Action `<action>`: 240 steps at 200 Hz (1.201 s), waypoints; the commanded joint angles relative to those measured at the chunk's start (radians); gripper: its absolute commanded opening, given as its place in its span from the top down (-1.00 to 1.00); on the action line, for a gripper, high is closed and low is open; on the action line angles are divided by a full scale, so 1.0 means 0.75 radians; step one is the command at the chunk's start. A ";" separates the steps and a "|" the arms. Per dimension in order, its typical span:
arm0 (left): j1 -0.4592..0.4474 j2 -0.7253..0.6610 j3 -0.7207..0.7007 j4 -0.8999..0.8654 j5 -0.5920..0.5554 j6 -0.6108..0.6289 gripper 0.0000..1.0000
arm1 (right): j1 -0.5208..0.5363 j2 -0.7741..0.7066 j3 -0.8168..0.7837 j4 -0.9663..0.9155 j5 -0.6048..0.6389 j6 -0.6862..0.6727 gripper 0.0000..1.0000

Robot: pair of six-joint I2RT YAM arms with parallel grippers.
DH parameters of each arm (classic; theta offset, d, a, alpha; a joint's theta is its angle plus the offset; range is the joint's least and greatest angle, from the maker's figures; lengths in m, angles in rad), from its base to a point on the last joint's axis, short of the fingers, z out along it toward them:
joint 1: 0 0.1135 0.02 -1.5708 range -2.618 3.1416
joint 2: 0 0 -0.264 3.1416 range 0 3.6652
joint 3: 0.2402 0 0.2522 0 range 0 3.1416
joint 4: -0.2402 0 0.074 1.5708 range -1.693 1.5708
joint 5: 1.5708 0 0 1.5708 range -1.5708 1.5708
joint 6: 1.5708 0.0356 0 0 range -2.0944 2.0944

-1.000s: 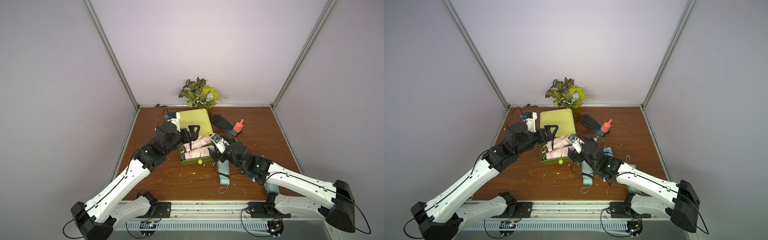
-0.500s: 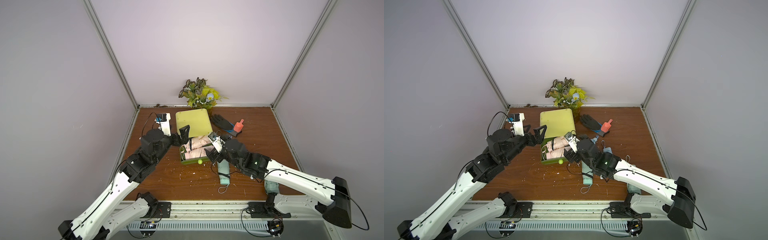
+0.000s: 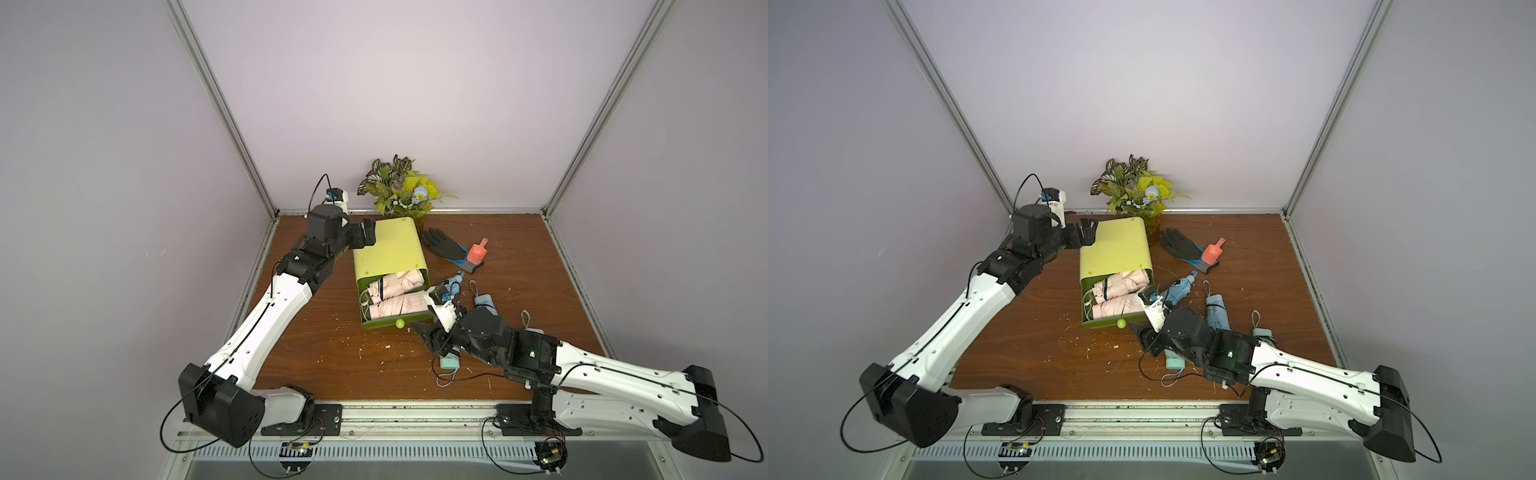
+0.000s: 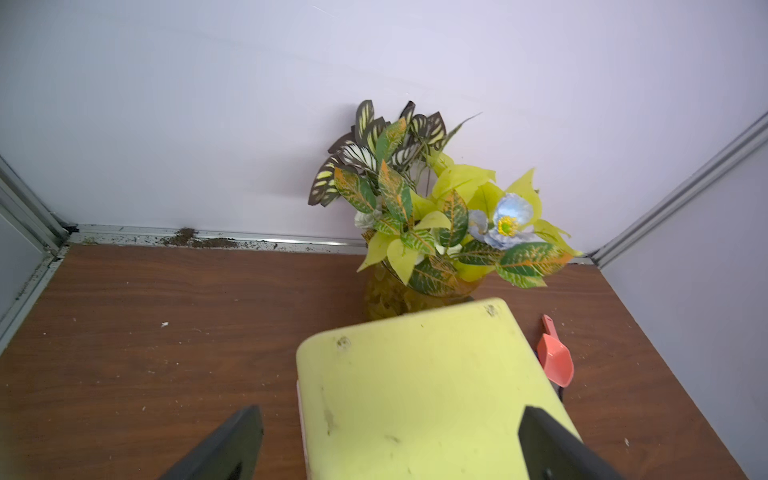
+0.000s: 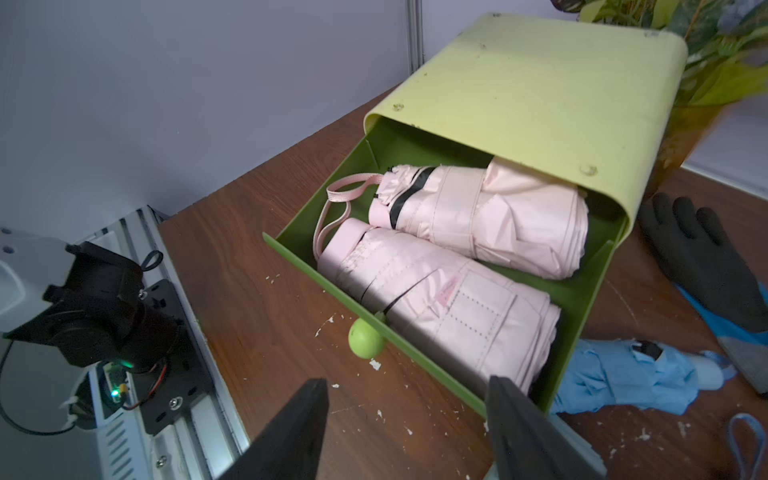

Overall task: Place the umbrella in the drawer by color
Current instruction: Adjust the umbrella in the drawer, then close the drawer in the storage box.

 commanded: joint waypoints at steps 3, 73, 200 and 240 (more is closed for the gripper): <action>0.060 0.094 0.057 -0.014 0.072 0.071 -1.00 | 0.014 -0.036 -0.118 0.271 0.014 0.258 -0.23; 0.161 0.248 0.041 -0.043 0.183 0.106 -0.99 | 0.086 0.171 -0.172 0.539 0.109 0.377 -0.04; 0.161 0.265 -0.036 -0.061 0.266 0.066 -1.00 | 0.108 0.436 0.003 0.869 0.395 0.195 -0.05; 0.158 0.248 -0.047 -0.048 0.301 0.047 -1.00 | 0.083 0.532 0.072 0.901 0.472 0.086 -0.07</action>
